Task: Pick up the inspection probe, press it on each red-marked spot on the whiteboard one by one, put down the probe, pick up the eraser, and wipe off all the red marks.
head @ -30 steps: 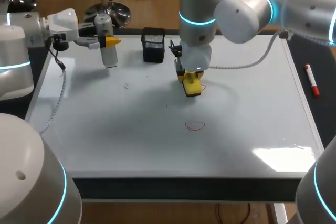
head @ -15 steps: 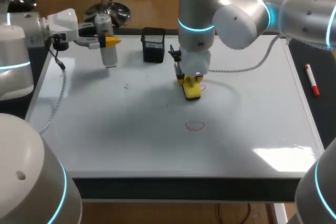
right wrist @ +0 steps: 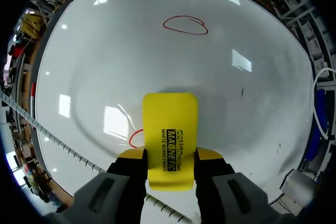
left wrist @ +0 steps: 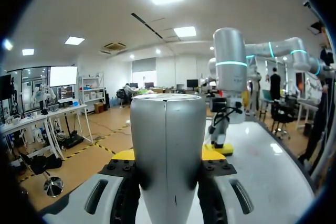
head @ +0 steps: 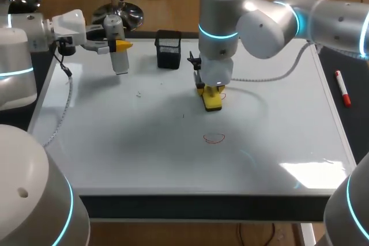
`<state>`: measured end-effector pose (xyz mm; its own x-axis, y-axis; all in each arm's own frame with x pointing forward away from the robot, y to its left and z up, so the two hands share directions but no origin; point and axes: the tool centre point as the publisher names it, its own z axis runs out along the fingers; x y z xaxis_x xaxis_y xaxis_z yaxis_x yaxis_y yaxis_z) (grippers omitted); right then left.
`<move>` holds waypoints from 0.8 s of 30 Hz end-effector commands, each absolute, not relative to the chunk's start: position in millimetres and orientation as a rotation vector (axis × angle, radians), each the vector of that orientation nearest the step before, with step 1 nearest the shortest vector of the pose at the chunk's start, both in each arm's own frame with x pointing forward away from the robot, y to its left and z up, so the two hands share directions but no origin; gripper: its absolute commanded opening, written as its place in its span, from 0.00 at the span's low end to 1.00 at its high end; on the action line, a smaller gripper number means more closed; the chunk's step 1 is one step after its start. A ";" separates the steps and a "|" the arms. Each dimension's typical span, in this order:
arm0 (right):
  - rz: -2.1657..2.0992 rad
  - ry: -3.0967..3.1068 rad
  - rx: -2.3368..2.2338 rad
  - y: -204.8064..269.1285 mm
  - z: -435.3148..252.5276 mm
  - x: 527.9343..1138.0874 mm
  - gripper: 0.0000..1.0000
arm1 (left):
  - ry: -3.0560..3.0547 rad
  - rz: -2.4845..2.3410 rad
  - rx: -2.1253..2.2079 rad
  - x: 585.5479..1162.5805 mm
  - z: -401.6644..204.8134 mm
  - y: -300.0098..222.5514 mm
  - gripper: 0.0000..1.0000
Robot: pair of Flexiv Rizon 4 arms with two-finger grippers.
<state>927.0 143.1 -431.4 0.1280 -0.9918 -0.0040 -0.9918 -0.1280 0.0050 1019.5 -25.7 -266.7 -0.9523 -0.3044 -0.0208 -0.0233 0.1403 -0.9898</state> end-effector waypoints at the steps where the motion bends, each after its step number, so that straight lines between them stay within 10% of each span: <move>1: -0.013 -2.070 2.357 133.8 -434.8 925.6 0.00 | 2.196 -1.901 -0.322 1019.3 -266.0 -25.8 0.00; 24: -0.029 -2.121 2.246 91.2 -452.7 923.6 0.00 | 2.196 -1.901 -0.322 1019.3 -266.0 -25.8 0.00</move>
<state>924.9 100.7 -434.4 0.0568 -0.9982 0.0188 -0.9971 -0.0558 0.0516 1019.4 -25.7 -266.7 -0.9523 -0.3044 -0.0208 -0.0232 0.1403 -0.9898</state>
